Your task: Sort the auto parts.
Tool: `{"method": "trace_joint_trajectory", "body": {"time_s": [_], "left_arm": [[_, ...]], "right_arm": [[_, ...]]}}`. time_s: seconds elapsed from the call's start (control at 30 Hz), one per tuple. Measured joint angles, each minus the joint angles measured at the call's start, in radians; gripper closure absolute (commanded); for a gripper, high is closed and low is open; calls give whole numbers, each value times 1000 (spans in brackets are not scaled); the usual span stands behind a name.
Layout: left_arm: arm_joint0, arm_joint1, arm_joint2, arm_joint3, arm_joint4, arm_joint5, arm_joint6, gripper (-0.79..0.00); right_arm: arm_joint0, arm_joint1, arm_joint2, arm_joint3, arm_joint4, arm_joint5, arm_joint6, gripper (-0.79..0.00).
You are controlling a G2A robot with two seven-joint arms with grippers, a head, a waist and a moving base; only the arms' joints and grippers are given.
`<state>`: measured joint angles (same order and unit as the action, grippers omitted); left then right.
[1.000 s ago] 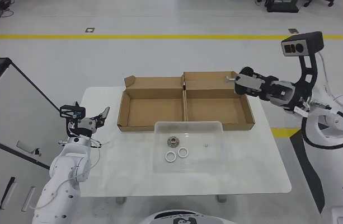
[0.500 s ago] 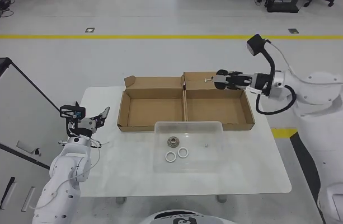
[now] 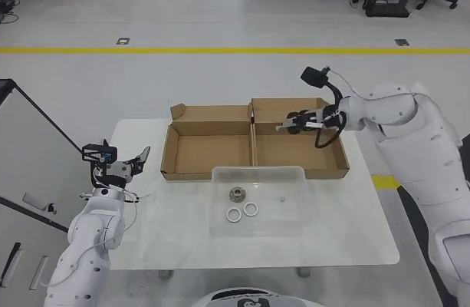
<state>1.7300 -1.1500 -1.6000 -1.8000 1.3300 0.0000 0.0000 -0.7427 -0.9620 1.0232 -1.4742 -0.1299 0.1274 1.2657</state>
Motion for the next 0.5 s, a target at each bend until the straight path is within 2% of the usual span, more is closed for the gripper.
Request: {"method": "trace_joint_trajectory", "body": {"time_s": [0.27, 0.5], "left_arm": [[0, 0, 0, 0, 0, 0, 0, -785], [0, 0, 0, 0, 0, 0, 0, -785]], "right_arm": [[114, -29, -119, 144, -98, -31, 65, 0], [207, -52, -179, 255, -154, -76, 100, 0]]}}
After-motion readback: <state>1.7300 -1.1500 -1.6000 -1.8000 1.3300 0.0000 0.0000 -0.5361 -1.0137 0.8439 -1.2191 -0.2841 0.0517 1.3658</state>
